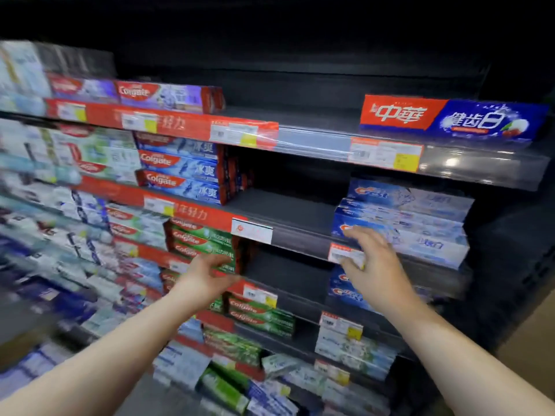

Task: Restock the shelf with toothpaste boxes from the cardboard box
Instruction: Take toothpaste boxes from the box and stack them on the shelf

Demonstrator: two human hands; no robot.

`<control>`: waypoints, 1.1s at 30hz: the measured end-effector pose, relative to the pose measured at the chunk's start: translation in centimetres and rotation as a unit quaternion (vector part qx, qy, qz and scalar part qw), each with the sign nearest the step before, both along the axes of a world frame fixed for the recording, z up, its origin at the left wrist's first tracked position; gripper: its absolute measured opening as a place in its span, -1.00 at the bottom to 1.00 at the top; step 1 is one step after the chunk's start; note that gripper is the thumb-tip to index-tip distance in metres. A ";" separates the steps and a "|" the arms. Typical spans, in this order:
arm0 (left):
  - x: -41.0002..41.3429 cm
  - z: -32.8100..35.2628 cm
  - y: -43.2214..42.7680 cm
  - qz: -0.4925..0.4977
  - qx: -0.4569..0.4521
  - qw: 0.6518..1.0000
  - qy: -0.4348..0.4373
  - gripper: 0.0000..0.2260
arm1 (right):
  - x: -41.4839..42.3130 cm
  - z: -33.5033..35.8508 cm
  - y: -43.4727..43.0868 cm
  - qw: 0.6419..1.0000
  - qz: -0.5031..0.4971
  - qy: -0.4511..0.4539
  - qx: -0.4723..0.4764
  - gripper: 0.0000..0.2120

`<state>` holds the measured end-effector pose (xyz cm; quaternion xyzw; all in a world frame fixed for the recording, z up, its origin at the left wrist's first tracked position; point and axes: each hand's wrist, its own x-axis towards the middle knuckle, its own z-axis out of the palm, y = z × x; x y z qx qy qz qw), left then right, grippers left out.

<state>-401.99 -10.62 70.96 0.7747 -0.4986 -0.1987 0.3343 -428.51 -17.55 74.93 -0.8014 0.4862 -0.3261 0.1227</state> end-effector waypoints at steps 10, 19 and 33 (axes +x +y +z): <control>15.6 -5.2 14.8 0.111 0.115 0.987 -0.021 -0.49 | 17.4 -4.0 6.3 0.977 0.136 0.067 0.152 -0.59; 34.6 -9.8 33.6 0.220 0.194 0.956 0.024 -0.42 | 42.1 -9.0 17.2 0.924 0.263 0.157 0.232 -0.53; 51.1 -15.6 45.3 0.367 0.206 0.897 0.133 -0.54 | 66.1 -16.5 22.6 0.869 0.320 0.210 0.313 -0.55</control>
